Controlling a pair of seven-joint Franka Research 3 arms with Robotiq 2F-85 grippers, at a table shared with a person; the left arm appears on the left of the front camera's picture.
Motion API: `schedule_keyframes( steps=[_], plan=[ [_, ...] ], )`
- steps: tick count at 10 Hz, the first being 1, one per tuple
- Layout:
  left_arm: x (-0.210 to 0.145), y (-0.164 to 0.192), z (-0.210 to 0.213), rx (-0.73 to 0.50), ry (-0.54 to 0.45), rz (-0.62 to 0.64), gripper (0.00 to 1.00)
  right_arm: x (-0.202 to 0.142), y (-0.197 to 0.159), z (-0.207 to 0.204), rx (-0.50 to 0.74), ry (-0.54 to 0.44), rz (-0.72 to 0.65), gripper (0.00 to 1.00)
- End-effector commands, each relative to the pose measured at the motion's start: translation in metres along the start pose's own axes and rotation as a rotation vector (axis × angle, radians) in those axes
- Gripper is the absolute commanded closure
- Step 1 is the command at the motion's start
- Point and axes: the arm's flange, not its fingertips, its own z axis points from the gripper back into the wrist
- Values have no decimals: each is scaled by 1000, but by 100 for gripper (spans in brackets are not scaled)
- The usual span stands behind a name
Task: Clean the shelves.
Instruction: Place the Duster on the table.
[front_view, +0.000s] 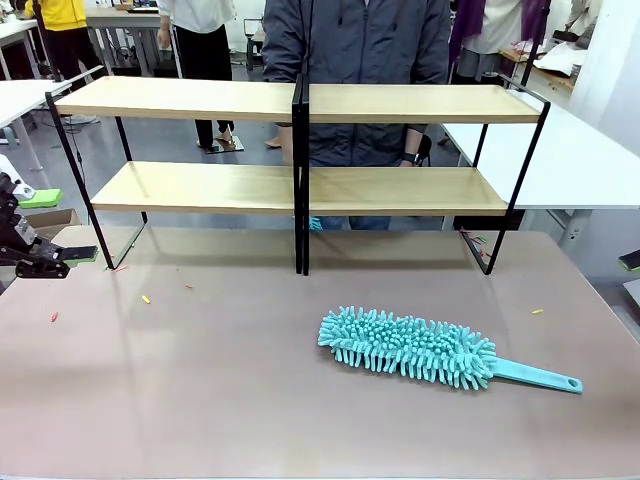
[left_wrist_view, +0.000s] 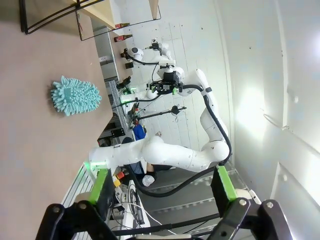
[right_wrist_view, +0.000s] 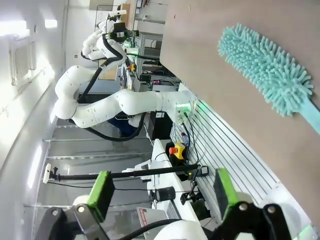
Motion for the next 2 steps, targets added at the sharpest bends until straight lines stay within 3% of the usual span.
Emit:
schedule_keyframes(
  steps=[1,2],
  plan=[
    [-4,-1,-4,-24,-12,-24,0,-2,-1,5,4,5,12,0],
    [-4,-1,-4,-24,-12,-24,0,-2,-1,5,4,5,12,0]
  ],
)
